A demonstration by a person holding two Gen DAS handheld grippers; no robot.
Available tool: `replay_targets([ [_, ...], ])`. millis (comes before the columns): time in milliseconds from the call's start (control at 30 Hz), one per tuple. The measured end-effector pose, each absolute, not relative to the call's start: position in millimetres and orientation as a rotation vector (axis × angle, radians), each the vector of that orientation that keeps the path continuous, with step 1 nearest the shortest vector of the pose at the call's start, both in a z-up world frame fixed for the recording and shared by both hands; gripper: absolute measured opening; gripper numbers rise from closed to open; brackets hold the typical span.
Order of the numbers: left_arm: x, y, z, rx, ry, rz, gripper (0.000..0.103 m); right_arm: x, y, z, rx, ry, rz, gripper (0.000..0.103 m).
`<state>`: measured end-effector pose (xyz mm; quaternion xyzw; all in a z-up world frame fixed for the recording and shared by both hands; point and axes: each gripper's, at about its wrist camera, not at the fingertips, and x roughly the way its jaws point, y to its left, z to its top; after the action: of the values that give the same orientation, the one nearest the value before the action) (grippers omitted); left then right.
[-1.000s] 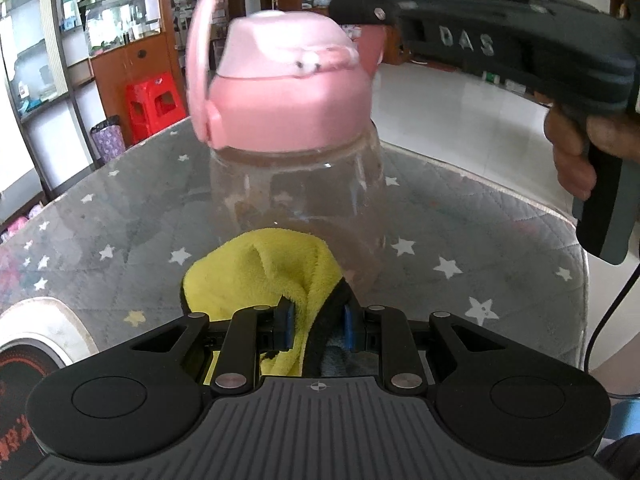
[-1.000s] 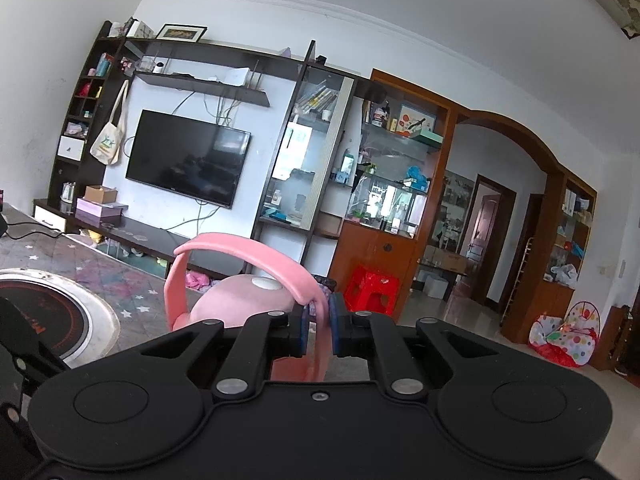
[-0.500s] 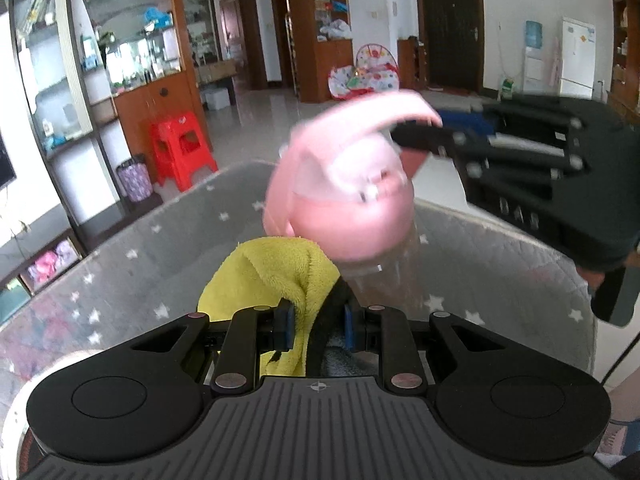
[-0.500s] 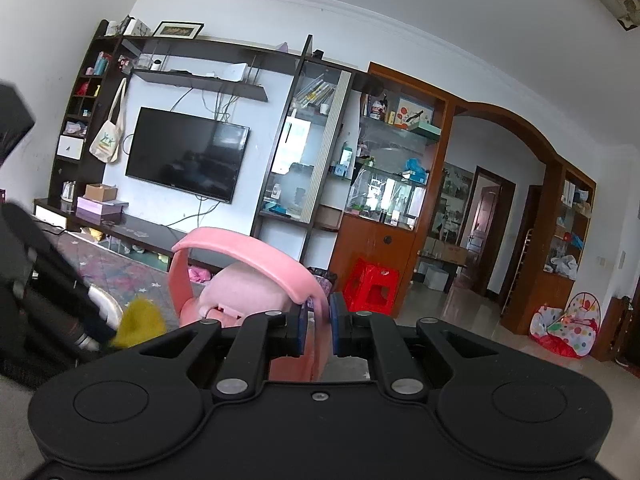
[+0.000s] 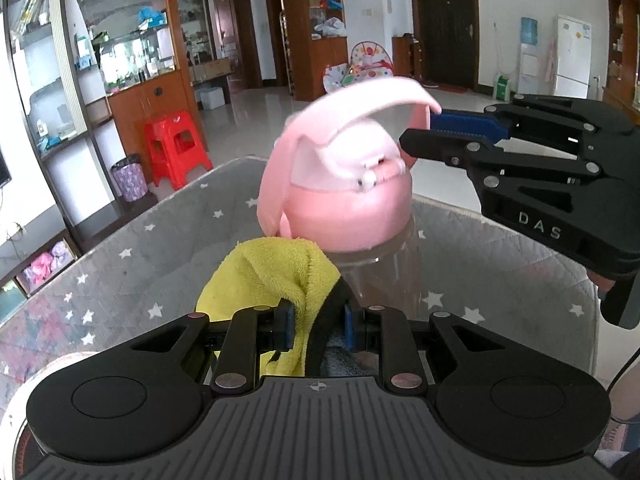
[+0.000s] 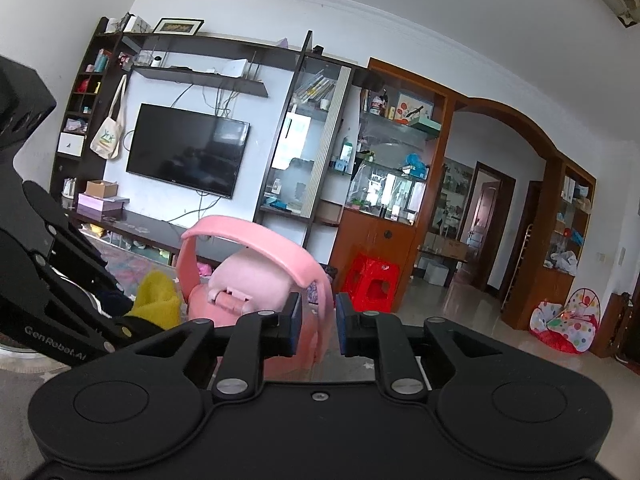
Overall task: Clean container
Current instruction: 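Rotate the bottle with the right gripper while the left gripper wipes it with the cloth, then turn the bottle by its lid with the right gripper while the left gripper rubs the cloth on it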
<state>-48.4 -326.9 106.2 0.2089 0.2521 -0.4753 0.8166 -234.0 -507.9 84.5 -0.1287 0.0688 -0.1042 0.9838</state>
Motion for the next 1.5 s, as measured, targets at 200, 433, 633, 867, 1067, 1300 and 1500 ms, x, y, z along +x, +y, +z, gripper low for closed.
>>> replay_targets([
  [200,-50,-326,96,0.45,0.564,-1.015,0.023,-232,-510,86,-0.238,0.141,-0.221,0.019],
  [433,-51,-327,83,0.455,0.6,-1.015,0.023,-230,-511,81,-0.215,0.149,-0.231,0.019],
  [633,-53,-328,73,0.458,0.621,-1.016,0.023,-226,-507,77,-0.217,0.158,-0.237,0.009],
  [867,-55,-332,66,0.456,0.631,-1.029,0.023,-221,-493,74,-0.238,0.168,-0.245,0.007],
  [1067,-56,-334,58,0.454,0.642,-1.043,0.023,-214,-490,72,-0.247,0.172,-0.245,0.006],
  [1300,-55,-336,55,0.452,0.652,-1.048,0.023,-208,-489,72,-0.259,0.168,-0.25,0.006],
  [1500,-53,-327,83,0.441,0.589,-1.029,0.023,-214,-488,72,-0.257,0.166,-0.254,0.006],
])
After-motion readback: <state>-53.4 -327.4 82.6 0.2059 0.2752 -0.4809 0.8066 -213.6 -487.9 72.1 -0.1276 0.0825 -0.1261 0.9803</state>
